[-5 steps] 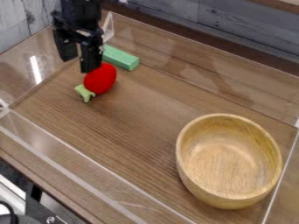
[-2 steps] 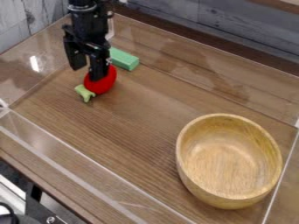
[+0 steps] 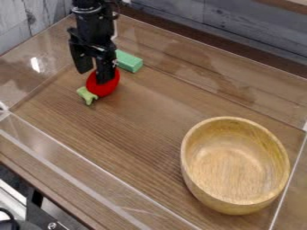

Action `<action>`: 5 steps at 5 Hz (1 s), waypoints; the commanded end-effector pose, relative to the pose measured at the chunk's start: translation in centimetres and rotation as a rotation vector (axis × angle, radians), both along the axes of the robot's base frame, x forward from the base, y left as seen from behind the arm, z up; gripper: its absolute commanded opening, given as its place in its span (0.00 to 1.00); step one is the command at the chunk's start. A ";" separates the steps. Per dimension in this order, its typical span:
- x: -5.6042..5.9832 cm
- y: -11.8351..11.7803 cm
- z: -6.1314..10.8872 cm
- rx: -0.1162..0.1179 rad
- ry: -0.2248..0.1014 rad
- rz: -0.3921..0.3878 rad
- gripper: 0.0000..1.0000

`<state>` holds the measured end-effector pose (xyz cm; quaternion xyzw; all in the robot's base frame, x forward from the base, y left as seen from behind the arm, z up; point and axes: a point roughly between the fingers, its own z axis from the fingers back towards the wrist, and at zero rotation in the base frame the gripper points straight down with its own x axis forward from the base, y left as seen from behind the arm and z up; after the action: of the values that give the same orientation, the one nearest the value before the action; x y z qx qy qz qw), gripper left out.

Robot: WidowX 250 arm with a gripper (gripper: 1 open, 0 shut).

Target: Move the red object to the right side of the table

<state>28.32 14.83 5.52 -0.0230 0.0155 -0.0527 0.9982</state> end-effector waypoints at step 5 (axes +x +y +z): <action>2.1 1.9 0.9 0.021 -0.076 0.043 1.00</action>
<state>29.79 15.84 4.79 -0.0264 0.0043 -0.0386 0.9989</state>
